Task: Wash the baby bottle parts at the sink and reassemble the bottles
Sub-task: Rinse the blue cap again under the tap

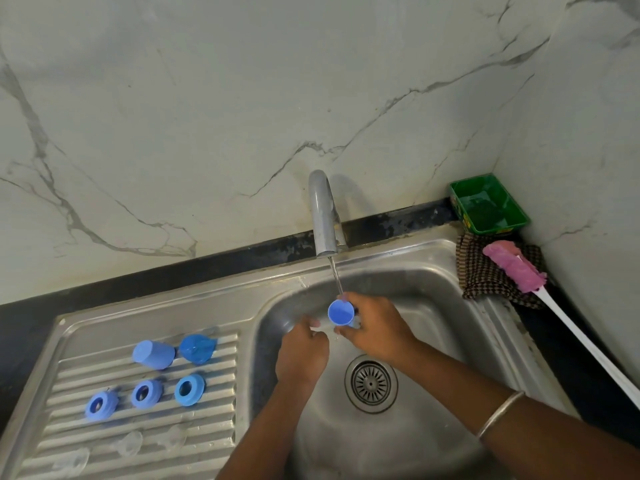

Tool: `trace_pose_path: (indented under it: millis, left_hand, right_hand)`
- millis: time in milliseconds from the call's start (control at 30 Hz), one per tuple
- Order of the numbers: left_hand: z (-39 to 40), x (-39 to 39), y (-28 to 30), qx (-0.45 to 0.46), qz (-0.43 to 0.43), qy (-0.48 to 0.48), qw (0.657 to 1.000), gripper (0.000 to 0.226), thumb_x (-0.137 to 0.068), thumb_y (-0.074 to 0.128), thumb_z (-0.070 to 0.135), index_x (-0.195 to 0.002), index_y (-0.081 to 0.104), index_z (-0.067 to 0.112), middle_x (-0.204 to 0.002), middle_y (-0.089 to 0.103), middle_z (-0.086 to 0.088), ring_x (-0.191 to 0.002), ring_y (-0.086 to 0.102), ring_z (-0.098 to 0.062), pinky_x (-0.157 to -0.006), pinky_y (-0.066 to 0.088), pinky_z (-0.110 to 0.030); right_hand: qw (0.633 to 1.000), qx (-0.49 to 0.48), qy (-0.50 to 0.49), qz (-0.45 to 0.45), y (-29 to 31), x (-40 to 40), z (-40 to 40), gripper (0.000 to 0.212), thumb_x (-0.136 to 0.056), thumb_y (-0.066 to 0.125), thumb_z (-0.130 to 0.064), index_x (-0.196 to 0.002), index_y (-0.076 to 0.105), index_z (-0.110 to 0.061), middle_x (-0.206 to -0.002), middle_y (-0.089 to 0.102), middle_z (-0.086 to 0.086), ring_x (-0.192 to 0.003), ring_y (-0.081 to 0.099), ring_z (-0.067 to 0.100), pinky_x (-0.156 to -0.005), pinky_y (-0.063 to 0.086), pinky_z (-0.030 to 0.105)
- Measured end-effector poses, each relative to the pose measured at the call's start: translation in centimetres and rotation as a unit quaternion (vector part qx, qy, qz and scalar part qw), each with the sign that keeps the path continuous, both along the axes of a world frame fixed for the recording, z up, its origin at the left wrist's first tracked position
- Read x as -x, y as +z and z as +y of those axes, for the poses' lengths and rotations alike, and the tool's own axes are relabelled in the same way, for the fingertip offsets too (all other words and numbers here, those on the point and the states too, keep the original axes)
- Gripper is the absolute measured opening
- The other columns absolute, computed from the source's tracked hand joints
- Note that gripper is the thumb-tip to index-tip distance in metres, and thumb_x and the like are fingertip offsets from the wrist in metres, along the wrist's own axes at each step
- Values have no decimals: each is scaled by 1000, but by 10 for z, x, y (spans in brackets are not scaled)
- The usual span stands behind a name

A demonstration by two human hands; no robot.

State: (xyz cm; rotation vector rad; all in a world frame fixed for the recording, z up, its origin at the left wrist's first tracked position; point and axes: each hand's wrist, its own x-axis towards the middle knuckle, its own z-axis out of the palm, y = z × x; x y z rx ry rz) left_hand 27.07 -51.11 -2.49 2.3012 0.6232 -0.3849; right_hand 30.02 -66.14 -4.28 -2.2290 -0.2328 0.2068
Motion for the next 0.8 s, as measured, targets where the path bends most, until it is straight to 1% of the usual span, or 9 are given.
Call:
trace_pose_path:
  millis: [100,200,367,467,533,600,633,700,800]
  left_hand:
    - [-3,2,1,12,12,-2,1000,34,-87,45,17,-116,58,28,-94,68,1,-89,66,-22,-82,56,-38]
    - [-5,2,0,10,12,-9,1000,34,-88,45,17,-116,60,29,-99,68,2,-92,66,-20,-83,55,-37]
    - [-6,2,-2,26,10,-5,1000,32,-88,45,16,-113,60,29,-92,68,3,-84,65,-17,-75,53,-32]
    - [-7,1,-4,40,-2,-2,999,31,-89,44,11,-111,62,25,-91,68,3,-81,64,-15,-71,51,-30]
    - [-9,1,-6,74,-30,4,997,30,-92,42,6,-107,65,18,-96,68,0,-83,61,-16,-72,49,-29]
    - [-11,2,-6,106,-71,19,992,26,-96,42,8,-98,67,17,-92,68,0,-84,60,-19,-69,46,-27]
    - [-12,1,-5,122,-93,27,988,23,-99,43,13,-96,65,18,-89,68,1,-83,61,-20,-68,45,-27]
    - [-12,-2,-5,150,-117,22,982,20,-103,46,26,-99,64,21,-89,69,3,-85,64,-19,-71,46,-28]
    - [-17,-10,-2,241,-73,26,967,11,-100,55,33,-101,66,28,-95,71,5,-88,67,-15,-76,52,-31]
  right_hand:
    - [998,-6,-56,-9,0,-3,-2,33,-79,81,-28,-107,66,-20,-92,69,-3,-84,64,16,-77,55,31]
    - [1000,-7,-10,-1,-1,-1,-1,32,-78,83,-28,-104,67,-19,-92,69,-4,-83,63,14,-76,53,27]
    - [999,3,-32,-2,-1,-2,-1,33,-79,82,-29,-107,66,-21,-94,68,-5,-85,63,13,-79,55,28]
    - [999,-36,-39,5,-1,-3,1,31,-79,82,-27,-106,68,-22,-94,70,-6,-85,65,12,-77,55,25]
    - [996,-64,-64,20,-3,-5,1,30,-77,82,-21,-104,69,-20,-93,71,-5,-85,66,14,-77,56,28]
    - [988,-100,-89,73,-5,-7,1,34,-78,80,-14,-110,69,-17,-100,72,0,-90,67,18,-82,57,34]
    - [976,-143,-115,121,-5,-9,1,36,-81,78,-10,-115,67,-14,-106,71,4,-94,68,21,-83,58,36]
    - [921,-269,-161,233,-1,-12,1,30,-88,71,-4,-116,65,-8,-113,69,13,-96,69,27,-80,60,35]
    - [836,-397,-172,337,4,-12,0,19,-93,62,-3,-112,67,0,-108,72,21,-94,73,31,-79,61,35]
